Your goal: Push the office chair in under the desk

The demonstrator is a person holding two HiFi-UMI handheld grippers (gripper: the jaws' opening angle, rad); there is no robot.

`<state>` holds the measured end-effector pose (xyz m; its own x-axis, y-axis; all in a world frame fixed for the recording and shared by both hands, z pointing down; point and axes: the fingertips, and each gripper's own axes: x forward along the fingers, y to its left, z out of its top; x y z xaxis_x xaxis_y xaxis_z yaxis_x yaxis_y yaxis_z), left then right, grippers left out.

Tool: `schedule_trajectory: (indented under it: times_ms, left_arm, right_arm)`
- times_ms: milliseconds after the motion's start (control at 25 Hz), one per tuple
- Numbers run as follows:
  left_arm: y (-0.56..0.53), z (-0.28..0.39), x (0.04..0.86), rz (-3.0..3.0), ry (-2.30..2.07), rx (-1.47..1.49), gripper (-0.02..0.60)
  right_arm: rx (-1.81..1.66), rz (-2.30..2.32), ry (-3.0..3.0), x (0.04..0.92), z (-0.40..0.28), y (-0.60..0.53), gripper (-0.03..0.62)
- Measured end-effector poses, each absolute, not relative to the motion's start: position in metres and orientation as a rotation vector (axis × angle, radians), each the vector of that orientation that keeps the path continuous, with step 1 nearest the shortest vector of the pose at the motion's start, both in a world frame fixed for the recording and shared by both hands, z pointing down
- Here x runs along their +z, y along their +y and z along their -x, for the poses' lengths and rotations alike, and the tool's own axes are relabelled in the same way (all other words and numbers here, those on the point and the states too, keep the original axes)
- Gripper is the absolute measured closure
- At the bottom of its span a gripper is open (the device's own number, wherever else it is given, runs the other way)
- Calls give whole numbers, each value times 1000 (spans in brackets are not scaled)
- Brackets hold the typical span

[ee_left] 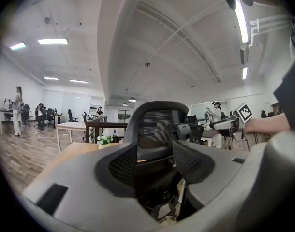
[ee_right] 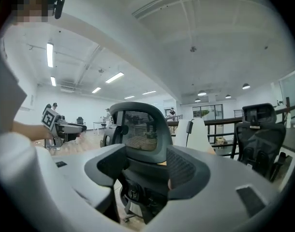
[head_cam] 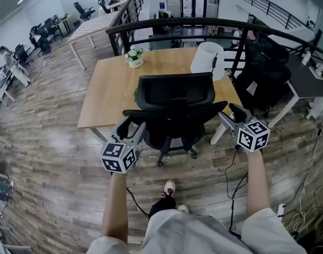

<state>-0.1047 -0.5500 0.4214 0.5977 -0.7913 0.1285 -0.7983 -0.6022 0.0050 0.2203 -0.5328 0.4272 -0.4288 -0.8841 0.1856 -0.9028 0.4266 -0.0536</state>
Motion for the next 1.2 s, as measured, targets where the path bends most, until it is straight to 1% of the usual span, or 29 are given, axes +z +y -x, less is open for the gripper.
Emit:
schedule_trajectory:
  times_ms: [240,520,720,800,920,960,1200]
  left_arm:
    - [-499,95,416,-2773,-1386,190,314]
    - [-443,87,386,-2825,-1387,137,314]
    - [-409,76,375,-2839,-1355,159,318]
    - [-401,73,372,-2840,-1353,147,340]
    - [-393,67,371,-2846,-1364,158,347]
    - [-391,65,371,-2852,-1368,170,361]
    - [-381,57,363,-2883,-1368,185,388]
  right_arm:
    - [184,-1567,-2527,412,-205,-480,324]
    - [107,-1495,-2575,382,-172,-425,327]
    - [49,-1456,-2602,363,-156,-394,336]
    - [23,-1439,-2607,360,-149,-386,336]
    - [25,-1422,-2639,356,-139,-378,341]
    - [28,-1417,-2650,354,-136,-376,343]
    - [17,-1368,-2667,350,-120,-367,370]
